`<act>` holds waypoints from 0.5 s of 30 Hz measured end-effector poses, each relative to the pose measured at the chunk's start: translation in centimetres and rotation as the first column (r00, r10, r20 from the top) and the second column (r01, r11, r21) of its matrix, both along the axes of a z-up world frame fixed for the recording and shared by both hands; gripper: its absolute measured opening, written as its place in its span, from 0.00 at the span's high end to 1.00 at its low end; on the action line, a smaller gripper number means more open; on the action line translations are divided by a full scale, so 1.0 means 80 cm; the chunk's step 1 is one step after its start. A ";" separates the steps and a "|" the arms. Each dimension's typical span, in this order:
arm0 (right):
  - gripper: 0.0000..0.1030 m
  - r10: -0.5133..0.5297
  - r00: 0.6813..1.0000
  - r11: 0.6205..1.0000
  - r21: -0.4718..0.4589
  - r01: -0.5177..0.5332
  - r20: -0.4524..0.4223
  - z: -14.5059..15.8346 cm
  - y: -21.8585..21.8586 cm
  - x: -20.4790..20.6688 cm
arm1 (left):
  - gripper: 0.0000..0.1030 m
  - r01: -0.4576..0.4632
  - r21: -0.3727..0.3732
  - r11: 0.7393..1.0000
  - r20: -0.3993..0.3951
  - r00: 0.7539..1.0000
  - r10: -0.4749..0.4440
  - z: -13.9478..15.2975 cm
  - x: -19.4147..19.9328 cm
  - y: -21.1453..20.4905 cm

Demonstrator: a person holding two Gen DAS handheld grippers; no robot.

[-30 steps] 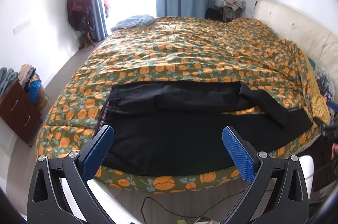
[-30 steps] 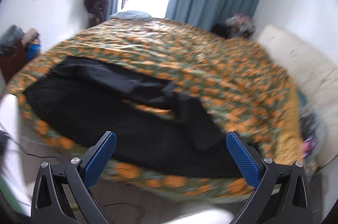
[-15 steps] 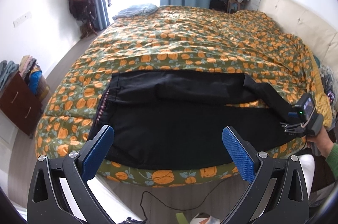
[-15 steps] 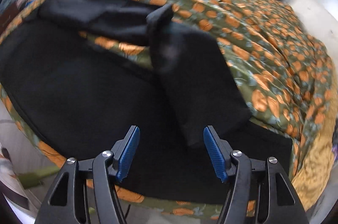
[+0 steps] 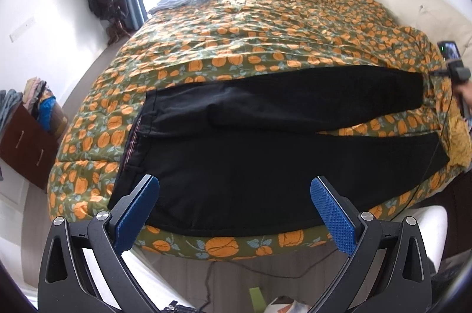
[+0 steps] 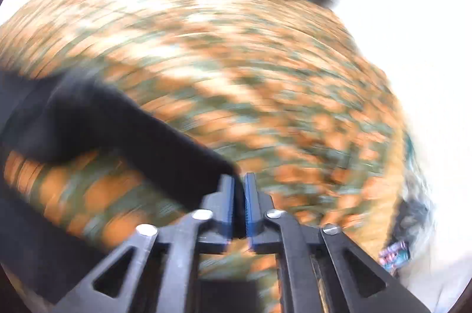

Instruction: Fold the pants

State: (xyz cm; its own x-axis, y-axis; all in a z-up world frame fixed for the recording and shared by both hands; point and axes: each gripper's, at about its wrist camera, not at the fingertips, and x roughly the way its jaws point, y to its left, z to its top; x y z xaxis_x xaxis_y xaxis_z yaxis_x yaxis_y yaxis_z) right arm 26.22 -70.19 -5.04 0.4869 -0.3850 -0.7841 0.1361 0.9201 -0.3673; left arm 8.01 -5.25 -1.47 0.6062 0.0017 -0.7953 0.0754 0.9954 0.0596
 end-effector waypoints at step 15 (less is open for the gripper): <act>0.39 -0.078 0.997 0.888 0.453 0.074 -0.012 -0.114 -0.059 0.056 | 0.00 -0.063 -0.008 0.998 -0.184 0.981 0.060 -0.063 0.047 -0.005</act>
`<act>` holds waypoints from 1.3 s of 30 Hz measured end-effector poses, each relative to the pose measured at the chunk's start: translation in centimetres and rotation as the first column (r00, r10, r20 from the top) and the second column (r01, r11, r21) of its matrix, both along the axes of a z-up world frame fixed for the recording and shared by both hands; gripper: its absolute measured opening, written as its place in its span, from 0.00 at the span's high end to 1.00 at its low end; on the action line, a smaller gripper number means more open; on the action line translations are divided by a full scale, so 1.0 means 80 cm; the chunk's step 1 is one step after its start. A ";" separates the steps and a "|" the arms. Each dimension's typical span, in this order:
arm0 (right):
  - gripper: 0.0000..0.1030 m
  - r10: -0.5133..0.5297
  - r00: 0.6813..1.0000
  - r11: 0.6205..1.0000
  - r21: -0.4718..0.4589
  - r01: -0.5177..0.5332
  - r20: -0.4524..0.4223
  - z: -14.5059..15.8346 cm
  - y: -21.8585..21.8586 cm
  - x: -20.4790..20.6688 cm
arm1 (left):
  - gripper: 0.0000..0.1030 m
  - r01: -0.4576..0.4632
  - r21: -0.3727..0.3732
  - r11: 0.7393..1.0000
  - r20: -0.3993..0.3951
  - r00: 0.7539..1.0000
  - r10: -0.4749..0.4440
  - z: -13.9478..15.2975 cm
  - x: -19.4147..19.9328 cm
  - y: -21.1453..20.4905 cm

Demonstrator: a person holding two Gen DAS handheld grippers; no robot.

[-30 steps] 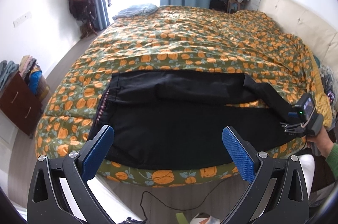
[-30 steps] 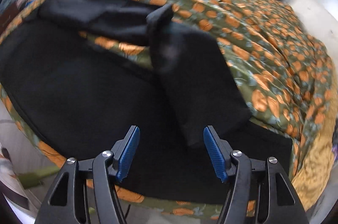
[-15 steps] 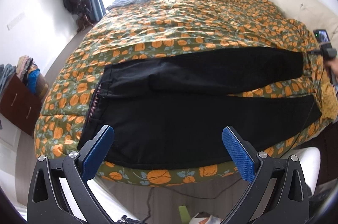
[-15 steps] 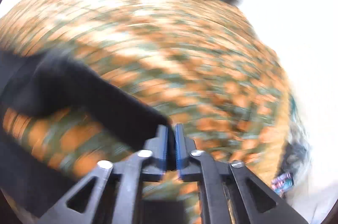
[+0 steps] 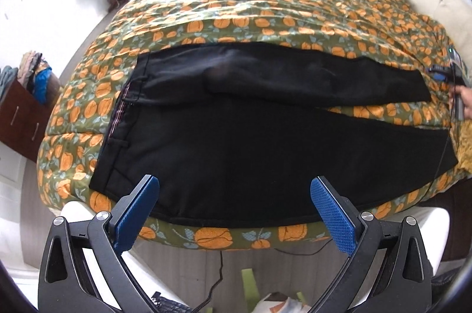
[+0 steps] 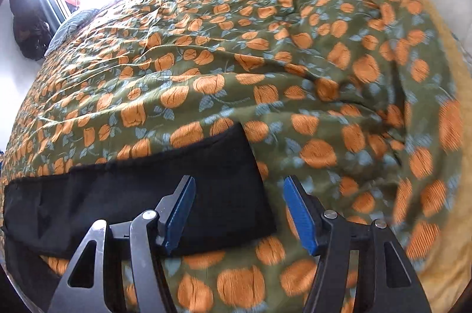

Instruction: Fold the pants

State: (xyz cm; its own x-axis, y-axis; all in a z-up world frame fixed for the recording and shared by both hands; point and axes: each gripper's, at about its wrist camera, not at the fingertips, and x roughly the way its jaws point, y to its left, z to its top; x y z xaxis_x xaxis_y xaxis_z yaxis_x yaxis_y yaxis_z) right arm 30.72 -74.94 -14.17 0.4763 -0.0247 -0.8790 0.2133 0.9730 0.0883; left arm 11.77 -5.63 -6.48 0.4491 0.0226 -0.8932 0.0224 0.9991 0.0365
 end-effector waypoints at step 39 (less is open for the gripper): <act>0.27 -0.076 0.992 0.994 0.085 0.068 0.101 -0.023 0.155 -0.009 | 0.01 -0.277 0.177 0.944 0.123 0.958 0.258 -0.159 0.290 0.099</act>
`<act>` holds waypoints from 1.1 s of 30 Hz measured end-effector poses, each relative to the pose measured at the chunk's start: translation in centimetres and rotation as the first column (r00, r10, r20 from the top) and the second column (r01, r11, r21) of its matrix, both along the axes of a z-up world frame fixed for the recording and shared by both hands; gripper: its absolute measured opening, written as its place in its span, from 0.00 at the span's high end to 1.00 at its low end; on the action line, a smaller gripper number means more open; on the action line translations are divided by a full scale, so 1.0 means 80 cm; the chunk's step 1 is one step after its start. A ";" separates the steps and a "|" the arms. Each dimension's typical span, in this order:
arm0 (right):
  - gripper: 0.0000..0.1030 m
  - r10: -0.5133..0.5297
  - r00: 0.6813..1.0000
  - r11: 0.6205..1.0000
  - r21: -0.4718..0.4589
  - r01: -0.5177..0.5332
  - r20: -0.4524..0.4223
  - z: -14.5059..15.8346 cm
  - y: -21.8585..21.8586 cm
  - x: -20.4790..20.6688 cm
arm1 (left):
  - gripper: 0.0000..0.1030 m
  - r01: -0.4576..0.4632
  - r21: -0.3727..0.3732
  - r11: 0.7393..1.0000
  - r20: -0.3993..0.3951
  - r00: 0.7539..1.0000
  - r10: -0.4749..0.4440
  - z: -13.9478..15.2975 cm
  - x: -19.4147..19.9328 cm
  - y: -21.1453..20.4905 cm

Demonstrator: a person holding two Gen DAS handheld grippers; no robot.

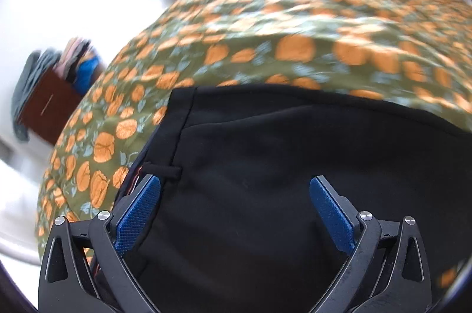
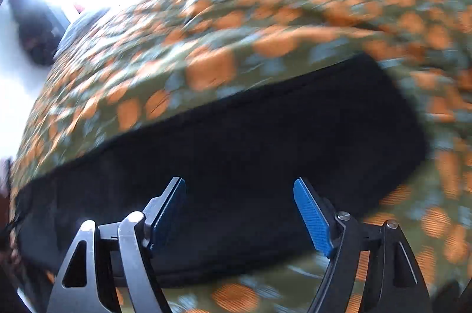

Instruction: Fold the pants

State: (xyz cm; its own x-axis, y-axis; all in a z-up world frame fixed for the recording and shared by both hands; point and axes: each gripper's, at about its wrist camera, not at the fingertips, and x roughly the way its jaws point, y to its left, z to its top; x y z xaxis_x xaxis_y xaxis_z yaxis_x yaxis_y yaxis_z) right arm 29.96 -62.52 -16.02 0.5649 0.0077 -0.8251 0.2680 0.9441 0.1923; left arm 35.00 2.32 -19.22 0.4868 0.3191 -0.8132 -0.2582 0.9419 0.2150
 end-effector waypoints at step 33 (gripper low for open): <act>0.13 0.183 0.983 0.981 0.067 -0.181 -0.021 -0.043 0.265 -0.323 | 0.01 0.052 -0.223 0.974 -0.077 0.995 -0.071 -0.020 -0.203 -0.019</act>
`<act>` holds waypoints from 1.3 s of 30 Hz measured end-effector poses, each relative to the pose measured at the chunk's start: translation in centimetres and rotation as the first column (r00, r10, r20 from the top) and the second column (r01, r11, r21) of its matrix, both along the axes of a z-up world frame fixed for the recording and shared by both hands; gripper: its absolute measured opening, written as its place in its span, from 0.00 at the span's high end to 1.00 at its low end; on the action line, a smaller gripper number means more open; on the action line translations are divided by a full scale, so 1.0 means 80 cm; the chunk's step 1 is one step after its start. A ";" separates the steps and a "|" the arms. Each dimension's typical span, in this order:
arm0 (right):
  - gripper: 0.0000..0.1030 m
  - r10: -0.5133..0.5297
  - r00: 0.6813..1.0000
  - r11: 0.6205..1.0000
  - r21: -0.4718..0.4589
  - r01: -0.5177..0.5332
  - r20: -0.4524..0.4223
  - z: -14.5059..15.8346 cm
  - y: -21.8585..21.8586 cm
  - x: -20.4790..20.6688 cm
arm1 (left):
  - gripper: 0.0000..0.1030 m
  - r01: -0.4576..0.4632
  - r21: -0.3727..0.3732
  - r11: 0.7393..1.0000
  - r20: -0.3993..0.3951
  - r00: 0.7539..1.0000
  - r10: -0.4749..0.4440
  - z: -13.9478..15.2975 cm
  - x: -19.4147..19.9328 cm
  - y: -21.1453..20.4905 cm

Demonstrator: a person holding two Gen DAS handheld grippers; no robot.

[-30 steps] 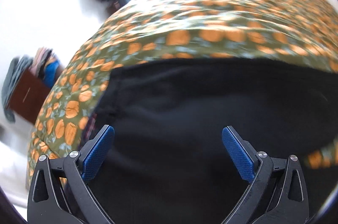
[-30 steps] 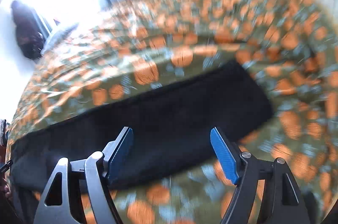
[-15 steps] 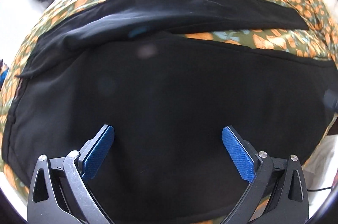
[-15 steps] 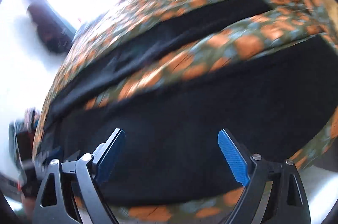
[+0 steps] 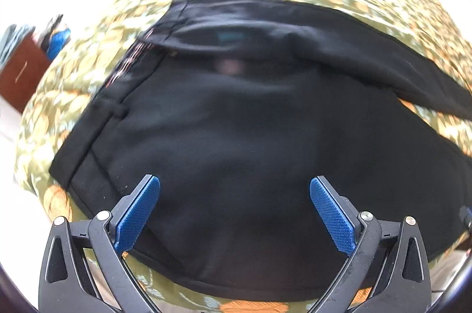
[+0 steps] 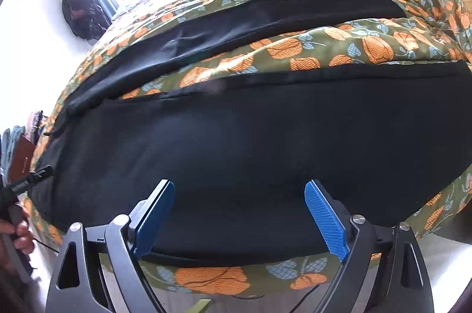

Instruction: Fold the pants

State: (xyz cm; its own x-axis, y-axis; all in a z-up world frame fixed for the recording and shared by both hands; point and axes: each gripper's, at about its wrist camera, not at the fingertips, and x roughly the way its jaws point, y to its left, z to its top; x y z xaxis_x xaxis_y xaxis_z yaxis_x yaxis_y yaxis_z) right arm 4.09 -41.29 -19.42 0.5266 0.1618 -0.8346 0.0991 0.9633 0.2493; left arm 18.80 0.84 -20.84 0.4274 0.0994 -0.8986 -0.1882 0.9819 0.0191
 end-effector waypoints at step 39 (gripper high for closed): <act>0.07 -0.405 0.903 0.913 0.113 0.391 0.142 0.010 -0.162 -0.030 | 0.00 0.016 0.068 0.998 -0.018 1.000 -0.015 -0.031 -0.021 -0.001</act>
